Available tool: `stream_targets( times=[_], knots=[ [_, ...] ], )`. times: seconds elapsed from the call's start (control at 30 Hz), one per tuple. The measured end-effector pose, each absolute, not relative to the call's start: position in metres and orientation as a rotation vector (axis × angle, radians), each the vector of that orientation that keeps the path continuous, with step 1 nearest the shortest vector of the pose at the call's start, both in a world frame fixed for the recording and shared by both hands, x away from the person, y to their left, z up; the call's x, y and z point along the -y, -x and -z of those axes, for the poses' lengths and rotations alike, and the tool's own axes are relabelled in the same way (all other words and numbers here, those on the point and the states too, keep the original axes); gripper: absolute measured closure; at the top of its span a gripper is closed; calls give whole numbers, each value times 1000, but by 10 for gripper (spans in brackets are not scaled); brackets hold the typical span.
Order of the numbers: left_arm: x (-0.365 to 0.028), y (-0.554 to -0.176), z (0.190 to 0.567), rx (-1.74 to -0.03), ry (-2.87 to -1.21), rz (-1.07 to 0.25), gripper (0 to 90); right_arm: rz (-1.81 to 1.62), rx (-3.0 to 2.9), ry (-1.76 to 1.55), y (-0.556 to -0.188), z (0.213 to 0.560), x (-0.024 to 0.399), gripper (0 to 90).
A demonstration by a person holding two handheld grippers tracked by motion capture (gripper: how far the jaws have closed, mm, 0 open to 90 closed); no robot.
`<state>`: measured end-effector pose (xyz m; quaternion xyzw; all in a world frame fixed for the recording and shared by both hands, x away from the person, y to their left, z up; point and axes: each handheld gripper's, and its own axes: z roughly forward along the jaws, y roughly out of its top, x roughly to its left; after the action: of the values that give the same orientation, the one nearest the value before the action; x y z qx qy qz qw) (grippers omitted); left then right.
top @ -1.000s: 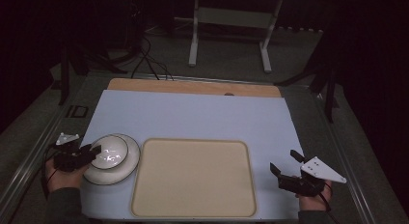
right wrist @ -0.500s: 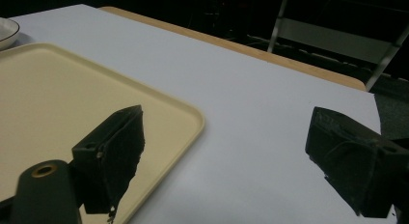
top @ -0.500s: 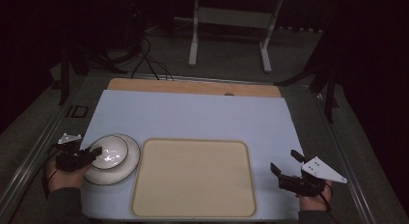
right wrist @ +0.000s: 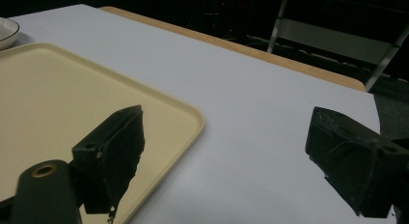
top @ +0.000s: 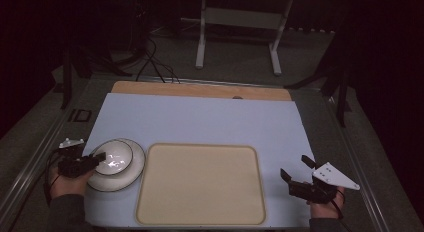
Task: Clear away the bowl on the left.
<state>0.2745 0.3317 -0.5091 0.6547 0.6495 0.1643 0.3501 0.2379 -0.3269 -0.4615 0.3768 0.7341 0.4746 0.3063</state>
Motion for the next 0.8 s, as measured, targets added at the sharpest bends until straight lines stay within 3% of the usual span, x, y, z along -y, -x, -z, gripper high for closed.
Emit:
stream_targets(
  times=[0.8],
  knots=[
    [-334, -275, 510, -1679, -1661, -352, 788, -1258, -1939, -996, -238, 461, 327, 134]
  ],
)
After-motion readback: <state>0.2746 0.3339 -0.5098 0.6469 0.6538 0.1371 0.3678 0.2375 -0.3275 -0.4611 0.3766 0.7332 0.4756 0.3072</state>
